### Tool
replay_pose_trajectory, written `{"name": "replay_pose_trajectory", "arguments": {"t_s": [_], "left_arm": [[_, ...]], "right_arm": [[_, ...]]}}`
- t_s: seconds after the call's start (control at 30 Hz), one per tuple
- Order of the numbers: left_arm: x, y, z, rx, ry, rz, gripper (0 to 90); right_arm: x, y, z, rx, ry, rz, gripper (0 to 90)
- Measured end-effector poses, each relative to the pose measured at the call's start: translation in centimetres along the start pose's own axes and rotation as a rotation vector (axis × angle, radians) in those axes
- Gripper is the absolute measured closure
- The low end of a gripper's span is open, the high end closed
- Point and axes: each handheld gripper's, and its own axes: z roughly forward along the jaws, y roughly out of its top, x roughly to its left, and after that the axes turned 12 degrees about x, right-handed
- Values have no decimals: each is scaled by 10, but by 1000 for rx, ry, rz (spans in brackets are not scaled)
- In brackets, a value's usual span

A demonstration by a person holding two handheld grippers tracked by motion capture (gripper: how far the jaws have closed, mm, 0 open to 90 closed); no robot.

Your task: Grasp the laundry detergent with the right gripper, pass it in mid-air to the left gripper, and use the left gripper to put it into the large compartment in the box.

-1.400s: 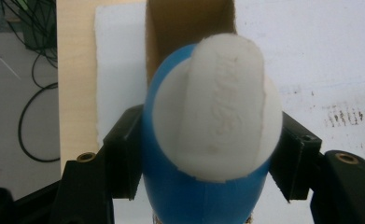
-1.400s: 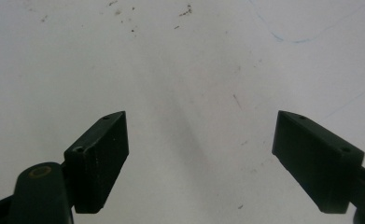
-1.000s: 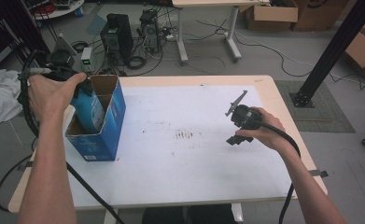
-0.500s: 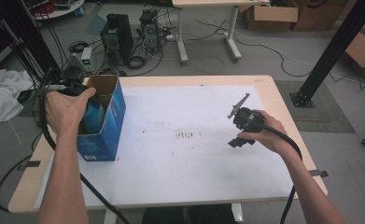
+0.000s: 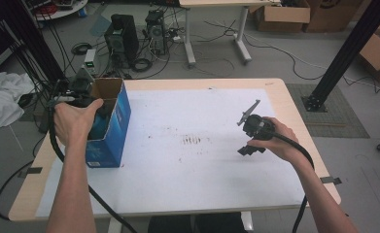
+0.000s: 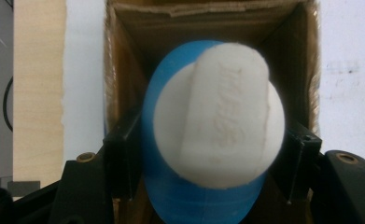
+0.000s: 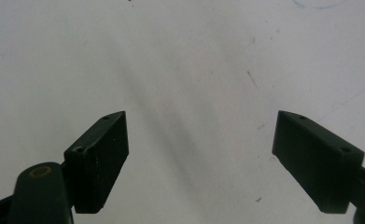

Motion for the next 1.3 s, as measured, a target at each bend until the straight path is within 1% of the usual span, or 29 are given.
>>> {"name": "replay_pose_trajectory", "arguments": {"t_s": [0.13,0.23,0.43,0.63,1.1,1.3], "left_arm": [[1,-1,6,7,-6,-4,380],[2,-2,8,3,-8,-8,380],[1,-3,9,-1,-3,-8,380],[-3,-6,9,-8,16,-2,379],[-3,-7,11,-22,15,-8,376],[-3,-7,10,-19,17,-2,376]], "right_arm": [[0,0,1,0,1,2,185],[0,-1,2,4,-1,-1,185],[0,0,4,5,1,3,185],[2,2,4,9,2,-4,185],[1,0,4,14,1,-3,185],[1,1,4,11,3,0,185]]}}
